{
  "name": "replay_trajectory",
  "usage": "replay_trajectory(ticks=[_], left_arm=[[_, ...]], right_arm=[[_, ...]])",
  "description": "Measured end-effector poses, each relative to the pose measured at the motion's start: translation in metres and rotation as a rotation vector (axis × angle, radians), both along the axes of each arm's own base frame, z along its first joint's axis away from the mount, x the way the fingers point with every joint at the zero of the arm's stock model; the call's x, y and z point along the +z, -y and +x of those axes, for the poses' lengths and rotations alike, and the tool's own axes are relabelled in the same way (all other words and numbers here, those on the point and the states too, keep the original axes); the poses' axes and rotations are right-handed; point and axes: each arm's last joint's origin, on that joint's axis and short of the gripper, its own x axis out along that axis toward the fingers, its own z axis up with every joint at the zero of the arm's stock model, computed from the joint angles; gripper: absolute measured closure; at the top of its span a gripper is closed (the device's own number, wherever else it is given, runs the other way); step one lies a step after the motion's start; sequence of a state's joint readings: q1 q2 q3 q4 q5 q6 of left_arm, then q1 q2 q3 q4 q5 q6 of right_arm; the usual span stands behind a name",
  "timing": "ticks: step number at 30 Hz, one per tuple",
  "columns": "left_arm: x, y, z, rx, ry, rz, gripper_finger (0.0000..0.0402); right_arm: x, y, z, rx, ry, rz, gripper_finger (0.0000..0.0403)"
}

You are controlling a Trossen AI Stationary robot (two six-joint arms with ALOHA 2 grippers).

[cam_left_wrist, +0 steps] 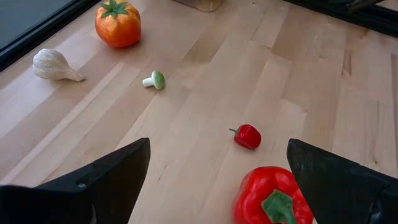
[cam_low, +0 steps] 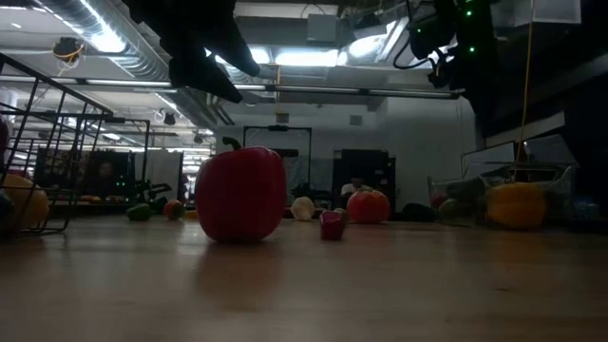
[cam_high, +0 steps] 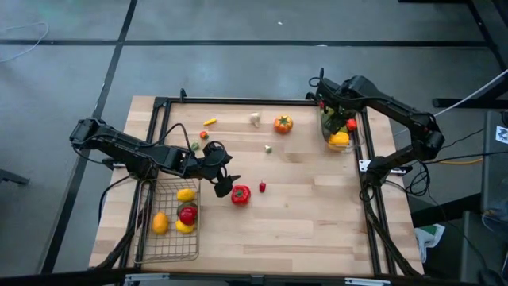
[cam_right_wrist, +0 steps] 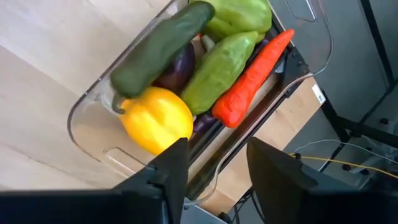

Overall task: Sort produce into baskets
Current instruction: Put the orange tomato into the wire basket

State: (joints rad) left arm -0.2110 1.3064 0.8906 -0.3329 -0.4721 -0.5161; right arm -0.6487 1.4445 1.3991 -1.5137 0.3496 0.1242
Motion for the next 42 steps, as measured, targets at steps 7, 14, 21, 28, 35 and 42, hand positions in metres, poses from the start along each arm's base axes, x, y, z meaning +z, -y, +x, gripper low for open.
replay_trajectory(ticks=[7,14,21,28,35,42], left_arm=[[0.0,0.0,0.0,0.0,0.0,0.0,0.0027],[0.0,0.0,0.0,0.0,0.0,0.0,0.0027],[0.0,0.0,0.0,0.0,0.0,0.0,0.0027],[0.0,0.0,0.0,0.0,0.0,0.0,0.0027],[0.0,0.0,0.0,0.0,0.0,0.0,0.0027],[0.0,0.0,0.0,0.0,0.0,0.0,0.0027]], right_arm=[[0.0,0.005,0.006,0.004,0.065,-0.048,0.0226],[0.003,0.013,0.025,0.219,0.27,-0.034,0.023],[-0.01,0.032,0.049,0.281,0.301,-0.108,0.0231],[-0.053,0.057,0.079,0.271,0.232,-0.112,0.0231],[-0.091,0.076,0.101,0.305,0.142,-0.165,0.0231],[-0.12,0.083,0.111,0.32,0.108,-0.115,0.0231]])
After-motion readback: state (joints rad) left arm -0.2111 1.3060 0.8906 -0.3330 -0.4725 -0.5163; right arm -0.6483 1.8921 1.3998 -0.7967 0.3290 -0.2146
